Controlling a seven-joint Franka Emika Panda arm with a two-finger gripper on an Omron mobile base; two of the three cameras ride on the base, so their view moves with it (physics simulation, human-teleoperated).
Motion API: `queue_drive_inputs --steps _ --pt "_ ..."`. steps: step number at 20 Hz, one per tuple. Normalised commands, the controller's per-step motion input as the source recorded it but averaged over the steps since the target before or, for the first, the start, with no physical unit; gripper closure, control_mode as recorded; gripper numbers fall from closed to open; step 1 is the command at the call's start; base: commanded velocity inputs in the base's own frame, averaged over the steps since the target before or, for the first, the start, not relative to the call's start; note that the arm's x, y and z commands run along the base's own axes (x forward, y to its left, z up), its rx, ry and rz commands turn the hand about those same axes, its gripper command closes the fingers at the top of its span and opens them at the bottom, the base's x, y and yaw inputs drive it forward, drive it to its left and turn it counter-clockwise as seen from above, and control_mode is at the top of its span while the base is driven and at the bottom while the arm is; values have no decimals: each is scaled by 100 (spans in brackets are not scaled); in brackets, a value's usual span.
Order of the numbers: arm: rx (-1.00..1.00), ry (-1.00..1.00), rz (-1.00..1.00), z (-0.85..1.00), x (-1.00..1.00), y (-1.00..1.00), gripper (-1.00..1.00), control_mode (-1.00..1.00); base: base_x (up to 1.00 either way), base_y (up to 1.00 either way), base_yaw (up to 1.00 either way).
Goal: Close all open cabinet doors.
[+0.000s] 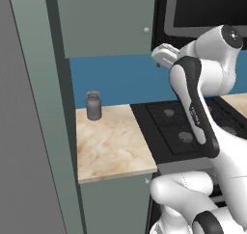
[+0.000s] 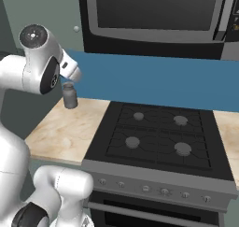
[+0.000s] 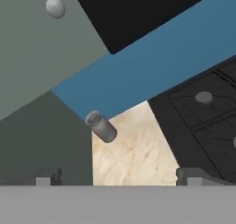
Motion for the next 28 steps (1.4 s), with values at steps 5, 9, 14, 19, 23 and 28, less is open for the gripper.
queue_drive_inputs --steps 5,9,14,19,23,28 --pt "-17 -1 11 -26 -37 -30 -100 -100 0 0 0" --pt "-16 0 9 -24 -33 -24 -100 -100 0 0 0" --pt "-11 -15 5 -27 -41 -12 -100 -100 0 0 0" --pt "-9 -7 0 -29 -25 -1 -100 -100 0 0 0" --pt "-17 16 0 -27 -5 0 -100 -100 0 0 0" --pt "-1 0 0 0 0 0 -100 -100 0 0 0"
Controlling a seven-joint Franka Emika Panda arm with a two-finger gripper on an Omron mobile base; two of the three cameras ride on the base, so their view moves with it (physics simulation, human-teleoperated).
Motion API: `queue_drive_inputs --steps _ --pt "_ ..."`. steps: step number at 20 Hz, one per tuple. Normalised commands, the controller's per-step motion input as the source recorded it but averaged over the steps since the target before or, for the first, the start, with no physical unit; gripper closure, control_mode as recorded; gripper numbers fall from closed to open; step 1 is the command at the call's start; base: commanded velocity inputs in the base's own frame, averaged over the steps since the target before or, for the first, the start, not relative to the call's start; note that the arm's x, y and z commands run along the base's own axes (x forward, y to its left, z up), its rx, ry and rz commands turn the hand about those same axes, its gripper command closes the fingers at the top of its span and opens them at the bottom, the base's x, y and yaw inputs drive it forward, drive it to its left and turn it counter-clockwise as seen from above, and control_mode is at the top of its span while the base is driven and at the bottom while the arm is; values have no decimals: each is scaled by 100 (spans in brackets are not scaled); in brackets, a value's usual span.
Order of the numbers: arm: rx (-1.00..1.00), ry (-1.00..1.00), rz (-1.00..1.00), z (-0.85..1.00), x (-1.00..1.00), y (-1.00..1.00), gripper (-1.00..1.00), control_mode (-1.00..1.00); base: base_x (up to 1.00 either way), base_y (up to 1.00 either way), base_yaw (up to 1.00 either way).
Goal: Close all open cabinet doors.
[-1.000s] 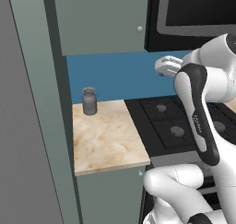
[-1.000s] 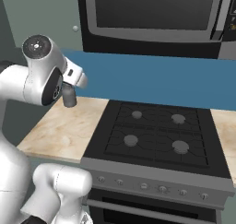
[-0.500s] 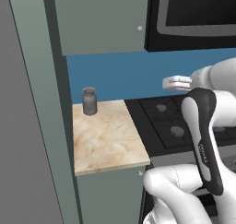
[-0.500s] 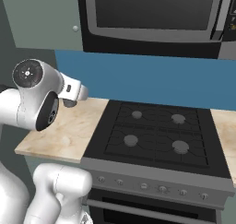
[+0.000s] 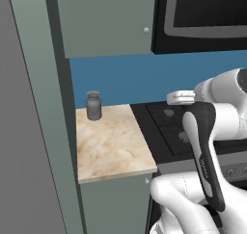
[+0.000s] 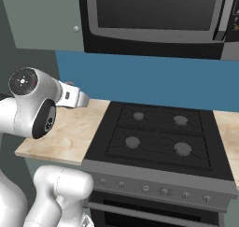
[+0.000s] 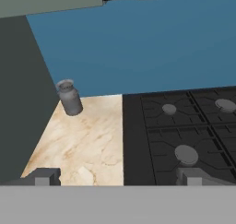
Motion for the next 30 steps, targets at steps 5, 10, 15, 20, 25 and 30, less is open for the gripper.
queue_drive_inputs --steps 5,10,15,20,25,30 --pt "0 0 0 0 0 0 -100 -100 0 0 0" --pt "0 0 0 0 0 0 -100 -100 0 0 0" --pt "0 0 0 0 0 0 -100 -100 0 0 0" --pt "0 0 0 0 0 0 -100 -100 0 0 0" --pt "0 0 0 0 0 0 -100 -100 0 0 0" --pt "0 0 0 0 0 0 -100 100 0 0 0"
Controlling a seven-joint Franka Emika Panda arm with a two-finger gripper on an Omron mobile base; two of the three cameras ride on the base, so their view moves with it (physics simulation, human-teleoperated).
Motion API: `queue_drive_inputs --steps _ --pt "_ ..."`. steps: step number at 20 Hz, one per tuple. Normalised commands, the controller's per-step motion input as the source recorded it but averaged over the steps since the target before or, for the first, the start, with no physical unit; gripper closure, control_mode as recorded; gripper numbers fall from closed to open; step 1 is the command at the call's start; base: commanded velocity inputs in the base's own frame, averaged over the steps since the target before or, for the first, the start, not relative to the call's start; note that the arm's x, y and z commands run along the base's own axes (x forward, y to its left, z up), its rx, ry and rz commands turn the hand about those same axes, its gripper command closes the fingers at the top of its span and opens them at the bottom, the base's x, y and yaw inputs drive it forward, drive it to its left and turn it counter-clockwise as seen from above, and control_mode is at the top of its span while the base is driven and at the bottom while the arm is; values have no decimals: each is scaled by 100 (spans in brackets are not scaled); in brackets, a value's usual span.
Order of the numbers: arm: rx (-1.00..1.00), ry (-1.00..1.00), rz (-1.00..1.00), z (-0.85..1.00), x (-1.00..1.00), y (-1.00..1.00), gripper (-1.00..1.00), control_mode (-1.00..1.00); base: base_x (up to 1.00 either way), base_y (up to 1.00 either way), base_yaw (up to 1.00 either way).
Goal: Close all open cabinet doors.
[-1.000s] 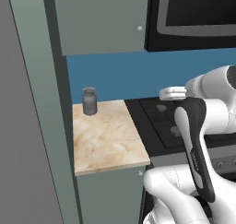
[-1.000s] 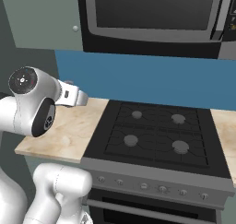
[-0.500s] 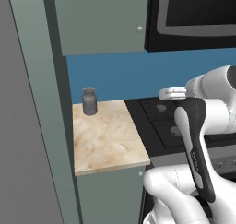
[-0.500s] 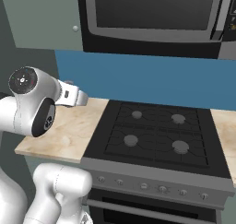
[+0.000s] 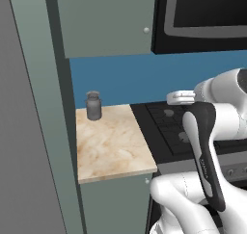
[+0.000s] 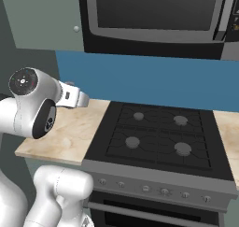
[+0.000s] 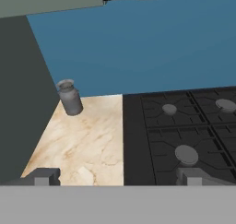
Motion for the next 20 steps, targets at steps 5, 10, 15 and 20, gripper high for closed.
queue_drive_inputs --steps 5,10,15,20 --pt "0 0 0 0 0 0 -100 100 0 0 0" --pt "0 0 0 0 0 0 -100 100 -1 0 0" --pt "0 0 0 0 0 0 -100 100 -10 0 0" --pt "0 0 0 0 0 0 -100 100 -35 -6 -4"
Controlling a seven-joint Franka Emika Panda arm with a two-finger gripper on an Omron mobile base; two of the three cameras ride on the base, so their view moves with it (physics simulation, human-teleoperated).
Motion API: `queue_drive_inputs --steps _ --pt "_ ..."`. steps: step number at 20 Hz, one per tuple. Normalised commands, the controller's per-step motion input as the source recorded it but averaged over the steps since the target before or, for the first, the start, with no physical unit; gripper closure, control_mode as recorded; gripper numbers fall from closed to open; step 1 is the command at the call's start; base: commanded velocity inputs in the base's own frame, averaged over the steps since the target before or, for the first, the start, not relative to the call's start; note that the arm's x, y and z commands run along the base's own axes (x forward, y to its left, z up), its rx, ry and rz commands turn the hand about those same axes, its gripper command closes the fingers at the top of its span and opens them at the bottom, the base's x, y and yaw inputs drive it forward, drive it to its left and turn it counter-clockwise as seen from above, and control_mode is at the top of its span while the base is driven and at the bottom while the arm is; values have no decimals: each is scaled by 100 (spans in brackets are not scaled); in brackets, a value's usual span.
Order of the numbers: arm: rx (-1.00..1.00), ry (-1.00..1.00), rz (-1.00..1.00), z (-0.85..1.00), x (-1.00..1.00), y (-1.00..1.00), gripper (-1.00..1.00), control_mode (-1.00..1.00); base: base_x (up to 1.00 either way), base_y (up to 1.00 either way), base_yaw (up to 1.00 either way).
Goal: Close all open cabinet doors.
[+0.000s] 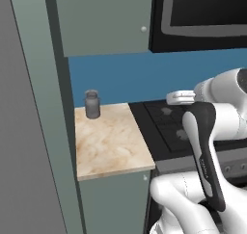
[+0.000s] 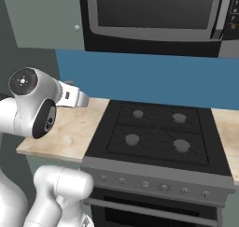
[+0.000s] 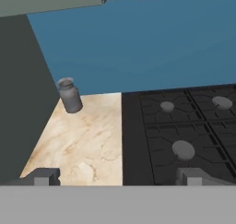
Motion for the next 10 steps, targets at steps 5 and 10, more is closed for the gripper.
queue_drive_inputs --steps 5,10 --pt "0 0 0 0 0 0 -100 100 -35 -3 -24" --pt "0 0 0 0 0 0 -100 100 -18 0 -46"
